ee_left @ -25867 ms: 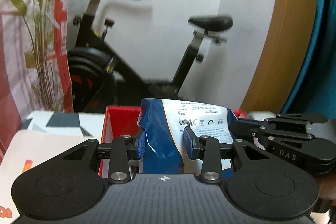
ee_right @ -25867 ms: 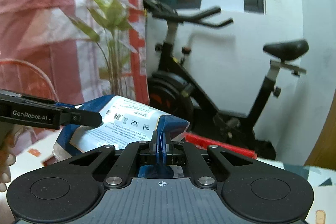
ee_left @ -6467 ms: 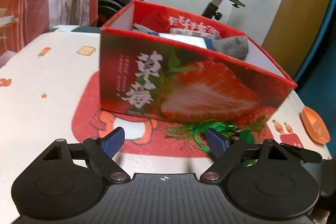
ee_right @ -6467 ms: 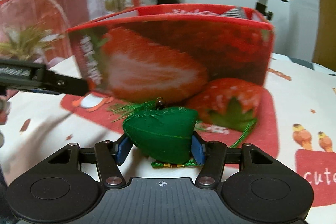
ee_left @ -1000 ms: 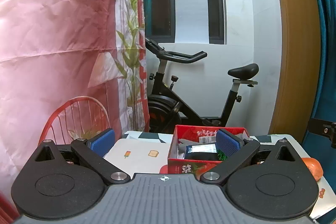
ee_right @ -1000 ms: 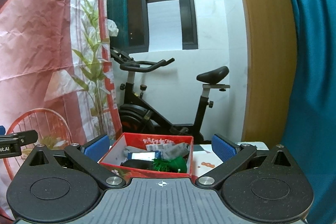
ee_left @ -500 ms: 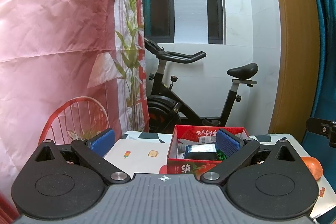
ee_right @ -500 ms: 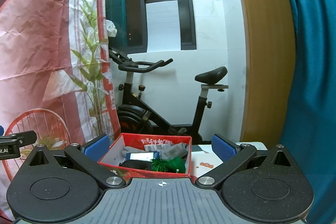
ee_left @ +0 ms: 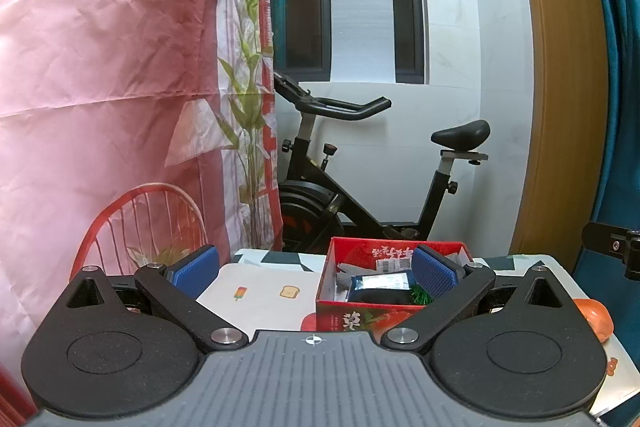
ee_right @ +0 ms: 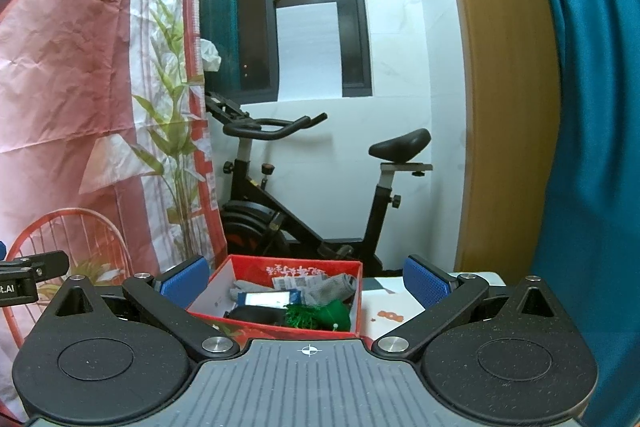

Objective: Organize soft objects

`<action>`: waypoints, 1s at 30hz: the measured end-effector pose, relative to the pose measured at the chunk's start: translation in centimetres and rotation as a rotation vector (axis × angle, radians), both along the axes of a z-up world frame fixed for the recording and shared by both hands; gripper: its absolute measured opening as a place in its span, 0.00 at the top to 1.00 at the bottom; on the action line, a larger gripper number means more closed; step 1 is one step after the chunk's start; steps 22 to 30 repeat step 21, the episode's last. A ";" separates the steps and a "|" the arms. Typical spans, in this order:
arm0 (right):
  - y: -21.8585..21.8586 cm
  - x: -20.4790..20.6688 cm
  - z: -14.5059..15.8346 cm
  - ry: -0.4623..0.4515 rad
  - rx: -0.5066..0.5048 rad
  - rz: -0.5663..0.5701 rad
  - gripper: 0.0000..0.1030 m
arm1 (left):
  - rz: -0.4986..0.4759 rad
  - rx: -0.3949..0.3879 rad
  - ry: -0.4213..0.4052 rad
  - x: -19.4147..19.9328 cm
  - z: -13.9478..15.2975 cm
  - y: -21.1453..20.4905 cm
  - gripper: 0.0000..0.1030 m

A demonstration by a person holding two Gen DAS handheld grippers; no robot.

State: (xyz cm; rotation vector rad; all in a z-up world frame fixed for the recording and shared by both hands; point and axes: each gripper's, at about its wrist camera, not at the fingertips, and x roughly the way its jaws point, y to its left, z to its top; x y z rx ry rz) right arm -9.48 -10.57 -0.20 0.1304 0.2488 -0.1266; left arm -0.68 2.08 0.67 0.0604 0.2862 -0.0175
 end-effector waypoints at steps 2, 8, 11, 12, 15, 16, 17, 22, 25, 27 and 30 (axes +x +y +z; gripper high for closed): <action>-0.1 0.0 0.0 -0.001 0.001 0.003 0.00 | 0.000 -0.005 -0.002 -0.1 0.0 0.1 0.00; -0.3 0.1 -0.1 0.002 -0.001 0.008 0.00 | -0.001 -0.007 0.001 -0.1 0.1 0.1 0.00; -0.4 0.1 -0.1 0.000 -0.002 0.007 0.00 | 0.001 -0.010 0.000 -0.2 0.1 0.1 0.00; -0.3 0.1 -0.1 -0.001 -0.002 0.006 0.00 | 0.000 -0.011 0.001 -0.1 0.1 0.1 0.00; -0.3 0.2 -0.1 0.002 -0.001 0.004 0.00 | 0.002 -0.015 0.003 0.0 0.1 0.2 0.00; -0.4 0.3 -0.2 0.003 -0.001 0.004 0.00 | 0.003 -0.017 0.003 0.0 0.2 0.2 0.00; -0.2 0.2 -0.1 0.003 -0.003 0.003 0.00 | 0.003 -0.019 0.002 0.0 0.2 0.2 0.00; -0.2 0.2 0.0 0.002 -0.008 0.004 0.00 | 0.001 -0.021 0.000 -0.1 0.2 0.2 0.00; -0.2 0.2 0.0 0.002 -0.008 0.004 0.00 | 0.001 -0.021 0.000 -0.1 0.2 0.2 0.00; -0.2 0.2 0.0 0.002 -0.008 0.004 0.00 | 0.001 -0.021 0.000 -0.1 0.2 0.2 0.00; -0.2 0.2 0.0 0.002 -0.008 0.004 0.00 | 0.001 -0.021 0.000 -0.1 0.2 0.2 0.00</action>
